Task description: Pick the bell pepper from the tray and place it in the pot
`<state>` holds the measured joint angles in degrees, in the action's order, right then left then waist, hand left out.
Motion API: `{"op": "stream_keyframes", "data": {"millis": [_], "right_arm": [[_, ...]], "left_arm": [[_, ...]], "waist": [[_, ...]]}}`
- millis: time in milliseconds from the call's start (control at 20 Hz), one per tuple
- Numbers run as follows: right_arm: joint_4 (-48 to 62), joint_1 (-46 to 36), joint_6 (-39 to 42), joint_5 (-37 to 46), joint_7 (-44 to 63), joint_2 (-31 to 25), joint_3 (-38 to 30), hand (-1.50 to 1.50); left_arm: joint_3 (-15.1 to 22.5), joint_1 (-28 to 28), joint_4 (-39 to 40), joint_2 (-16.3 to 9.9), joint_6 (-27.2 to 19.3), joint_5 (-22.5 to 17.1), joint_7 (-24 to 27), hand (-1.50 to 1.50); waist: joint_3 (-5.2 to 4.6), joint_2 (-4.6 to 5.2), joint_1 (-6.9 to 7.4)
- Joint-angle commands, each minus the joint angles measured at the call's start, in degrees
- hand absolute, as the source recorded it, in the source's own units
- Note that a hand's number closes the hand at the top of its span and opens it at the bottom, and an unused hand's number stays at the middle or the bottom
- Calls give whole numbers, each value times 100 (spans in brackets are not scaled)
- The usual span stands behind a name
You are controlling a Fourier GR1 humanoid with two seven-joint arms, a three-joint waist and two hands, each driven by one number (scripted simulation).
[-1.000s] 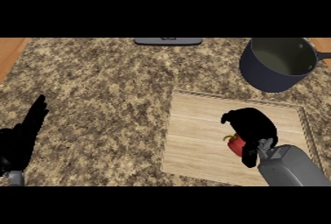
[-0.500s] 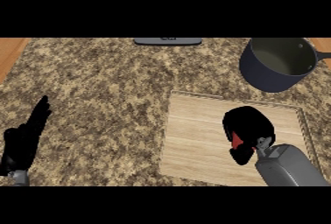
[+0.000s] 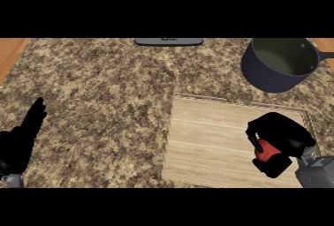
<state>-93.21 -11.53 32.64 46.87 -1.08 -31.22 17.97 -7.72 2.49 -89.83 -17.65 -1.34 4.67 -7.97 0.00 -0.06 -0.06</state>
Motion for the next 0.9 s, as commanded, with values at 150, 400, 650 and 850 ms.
{"op": "stream_keyframes", "data": {"millis": [150,400,650,850], "right_arm": [[-778,409,-965,12,-799,-532,-862,150],[-1597,229,-1531,-334,-494,-296,-1819,150],[-2139,282,-1335,-1054,-305,-285,-2812,150],[-1928,-260,-999,-1701,263,97,-3081,150]], "left_arm": [[89,39,87,200,-67,116,105,0],[-196,78,145,4,40,-49,140,0],[93,86,-291,134,36,117,-235,0],[-147,-13,-89,-18,152,23,-99,0]], "waist": [[1,-16,-65],[-5,-50,-148],[1,-30,-77],[-3,-9,7]]}}
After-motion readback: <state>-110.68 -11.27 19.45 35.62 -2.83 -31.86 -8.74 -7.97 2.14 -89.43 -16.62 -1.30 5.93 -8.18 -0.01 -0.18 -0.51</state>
